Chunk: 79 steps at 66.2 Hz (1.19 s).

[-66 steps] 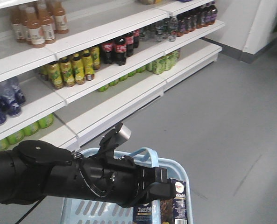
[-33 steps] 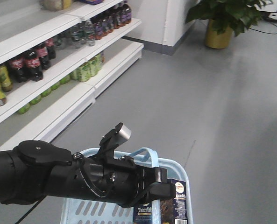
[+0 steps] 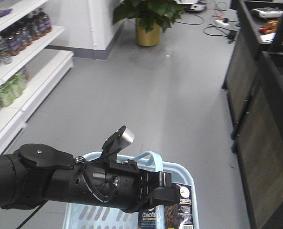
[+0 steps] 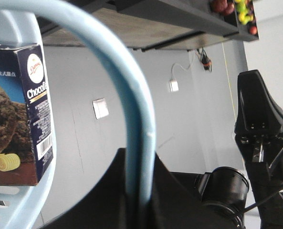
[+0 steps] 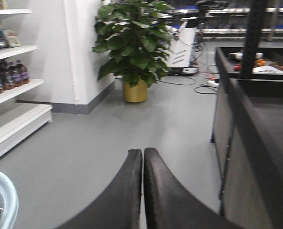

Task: Left arm holds basket, right arm returns cookies
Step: 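Turn the base toward the potted plant, keeping the basket held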

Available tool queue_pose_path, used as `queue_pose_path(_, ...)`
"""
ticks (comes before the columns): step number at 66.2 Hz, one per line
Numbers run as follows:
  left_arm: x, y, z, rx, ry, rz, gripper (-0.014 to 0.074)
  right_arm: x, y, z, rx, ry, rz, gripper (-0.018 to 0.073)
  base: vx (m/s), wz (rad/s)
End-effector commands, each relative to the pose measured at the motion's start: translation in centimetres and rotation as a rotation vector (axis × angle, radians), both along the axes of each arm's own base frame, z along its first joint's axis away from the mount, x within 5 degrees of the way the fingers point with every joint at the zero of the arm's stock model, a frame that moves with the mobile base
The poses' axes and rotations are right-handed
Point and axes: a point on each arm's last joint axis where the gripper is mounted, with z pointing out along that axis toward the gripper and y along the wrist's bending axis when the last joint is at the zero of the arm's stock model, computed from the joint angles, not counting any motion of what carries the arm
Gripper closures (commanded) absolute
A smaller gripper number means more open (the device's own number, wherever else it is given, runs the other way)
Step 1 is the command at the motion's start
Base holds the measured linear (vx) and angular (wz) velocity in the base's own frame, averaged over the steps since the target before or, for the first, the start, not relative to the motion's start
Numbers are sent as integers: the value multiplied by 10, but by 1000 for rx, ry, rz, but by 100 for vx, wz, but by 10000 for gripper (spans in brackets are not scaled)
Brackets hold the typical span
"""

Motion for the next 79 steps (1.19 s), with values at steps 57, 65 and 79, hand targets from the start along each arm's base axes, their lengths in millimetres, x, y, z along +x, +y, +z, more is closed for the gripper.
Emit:
queue_pose_path(57, -4, -2, 26, -102, -16, -13, 603, -1, 0, 8, -13, -88, 3, 568, 22, -9)
queue_pose_path(65, -4, -2, 26, -103, -15, -14, 603, -1, 0, 8, -13, -88, 3, 568, 27, -1)
queue_pose_path(79, -4, -2, 26, -103, -15, -14, 603, -1, 0, 8, -13, -88, 3, 568, 28, -8)
